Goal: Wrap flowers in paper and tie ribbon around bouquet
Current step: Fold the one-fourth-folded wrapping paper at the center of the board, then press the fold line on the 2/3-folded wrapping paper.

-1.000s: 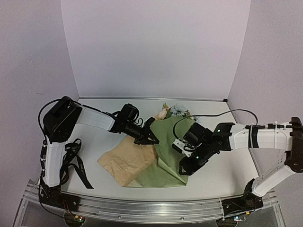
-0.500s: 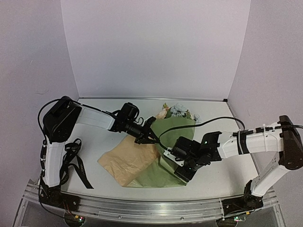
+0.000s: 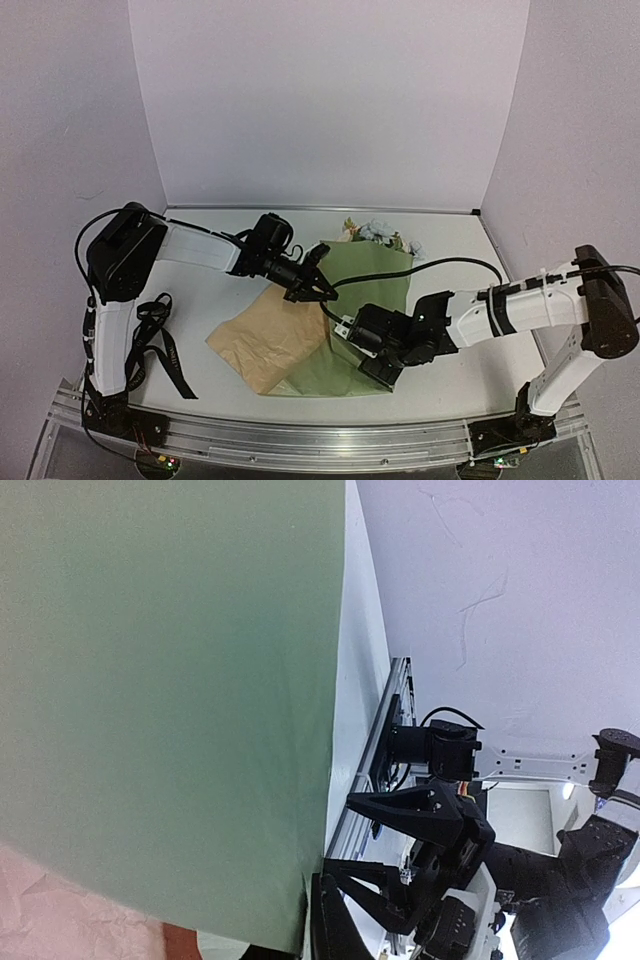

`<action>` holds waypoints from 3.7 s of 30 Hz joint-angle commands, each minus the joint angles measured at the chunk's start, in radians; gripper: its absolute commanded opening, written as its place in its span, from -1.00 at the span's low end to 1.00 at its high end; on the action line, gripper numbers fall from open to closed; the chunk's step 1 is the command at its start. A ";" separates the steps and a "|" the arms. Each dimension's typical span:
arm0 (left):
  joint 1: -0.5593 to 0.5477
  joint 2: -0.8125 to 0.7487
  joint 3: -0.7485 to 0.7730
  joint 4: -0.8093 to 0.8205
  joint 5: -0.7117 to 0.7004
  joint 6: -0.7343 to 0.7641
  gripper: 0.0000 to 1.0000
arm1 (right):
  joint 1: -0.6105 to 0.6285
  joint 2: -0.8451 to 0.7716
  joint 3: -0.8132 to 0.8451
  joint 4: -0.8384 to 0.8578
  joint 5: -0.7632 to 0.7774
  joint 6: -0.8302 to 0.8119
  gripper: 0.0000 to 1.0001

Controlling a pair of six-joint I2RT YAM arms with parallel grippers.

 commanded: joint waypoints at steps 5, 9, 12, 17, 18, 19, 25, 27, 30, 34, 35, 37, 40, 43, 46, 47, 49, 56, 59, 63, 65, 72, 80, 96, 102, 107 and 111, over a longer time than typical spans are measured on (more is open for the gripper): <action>-0.001 -0.066 0.013 0.002 0.056 -0.014 -0.89 | 0.028 -0.047 -0.057 0.055 0.065 0.007 0.34; 0.000 -0.069 0.013 0.000 0.062 -0.016 -0.90 | 0.036 -0.057 -0.073 0.059 0.075 0.006 0.38; 0.000 -0.071 0.008 0.004 0.066 -0.020 -0.89 | 0.051 -0.060 -0.076 0.060 0.097 0.002 0.41; 0.000 -0.076 -0.001 0.007 0.071 -0.027 -0.90 | 0.054 -0.087 -0.091 0.061 0.093 0.013 0.43; 0.000 -0.079 -0.004 0.004 0.068 -0.026 -0.90 | 0.053 -0.091 -0.096 0.061 0.093 0.018 0.44; 0.000 -0.082 -0.009 -0.009 0.059 -0.015 -0.90 | 0.053 -0.100 -0.101 0.063 0.088 0.025 0.46; 0.000 -0.089 -0.034 -0.153 -0.070 0.115 -0.99 | 0.001 -0.179 -0.140 0.064 -0.043 0.114 0.45; 0.000 -0.086 -0.051 -0.170 -0.109 0.140 -1.00 | -0.029 -0.206 -0.155 0.064 -0.105 0.157 0.44; 0.000 -0.084 -0.079 -0.177 -0.156 0.165 -0.99 | -0.071 -0.228 -0.170 0.064 -0.191 0.223 0.38; -0.001 -0.084 -0.103 -0.173 -0.201 0.183 -1.00 | -0.124 -0.242 -0.185 0.078 -0.278 0.327 0.30; -0.002 -0.084 -0.110 -0.172 -0.213 0.187 -1.00 | -0.136 -0.241 -0.186 0.082 -0.300 0.352 0.26; -0.002 -0.081 -0.118 -0.175 -0.236 0.195 -0.99 | -0.155 -0.232 -0.185 0.098 -0.359 0.397 0.20; -0.002 -0.074 -0.123 -0.181 -0.264 0.206 -1.00 | -0.187 -0.200 -0.192 0.149 -0.432 0.471 0.02; -0.004 -0.067 -0.122 -0.178 -0.286 0.217 -1.00 | -0.212 -0.164 -0.206 0.229 -0.497 0.542 -0.09; -0.005 -0.061 -0.124 -0.161 -0.288 0.219 -1.00 | -0.230 -0.127 -0.203 0.296 -0.557 0.591 -0.18; -0.005 -0.059 -0.124 -0.155 -0.285 0.219 -1.00 | -0.237 -0.110 -0.193 0.306 -0.581 0.605 -0.23; -0.005 -0.056 -0.126 -0.146 -0.281 0.220 -1.00 | -0.250 -0.069 -0.178 0.335 -0.626 0.634 -0.37; -0.005 -0.061 -0.128 -0.140 -0.291 0.220 -0.99 | -0.275 0.003 -0.213 0.462 -0.664 0.724 -0.63; -0.005 -0.067 -0.126 -0.145 -0.306 0.222 -1.00 | -0.276 0.000 -0.240 0.481 -0.664 0.741 -0.65; -0.005 -0.094 -0.120 -0.163 -0.342 0.240 -0.88 | -0.275 -0.004 -0.264 0.488 -0.664 0.750 -0.66; -0.005 -0.121 -0.118 -0.178 -0.373 0.253 -0.70 | -0.275 0.005 -0.264 0.494 -0.671 0.758 -0.66; -0.041 -0.316 -0.155 -0.252 -0.579 0.293 -0.22 | -0.276 0.024 -0.257 0.506 -0.674 0.787 -0.67; -0.224 -0.273 -0.150 -0.262 -0.573 0.316 -0.42 | -0.276 0.022 -0.247 0.508 -0.680 0.821 -0.68; -0.256 -0.100 -0.281 -0.132 -0.553 0.208 -0.89 | -0.313 -0.019 -0.228 0.509 -0.672 0.906 -0.66; -0.256 -0.088 -0.280 -0.174 -0.597 0.222 -0.96 | -0.376 -0.005 -0.214 0.543 -0.677 0.967 -0.60; -0.256 -0.078 -0.280 -0.185 -0.603 0.228 -1.00 | -0.432 0.023 -0.204 0.552 -0.666 0.992 -0.61; -0.256 -0.076 -0.280 -0.191 -0.606 0.232 -1.00 | -0.480 0.072 -0.186 0.586 -0.678 1.005 -0.62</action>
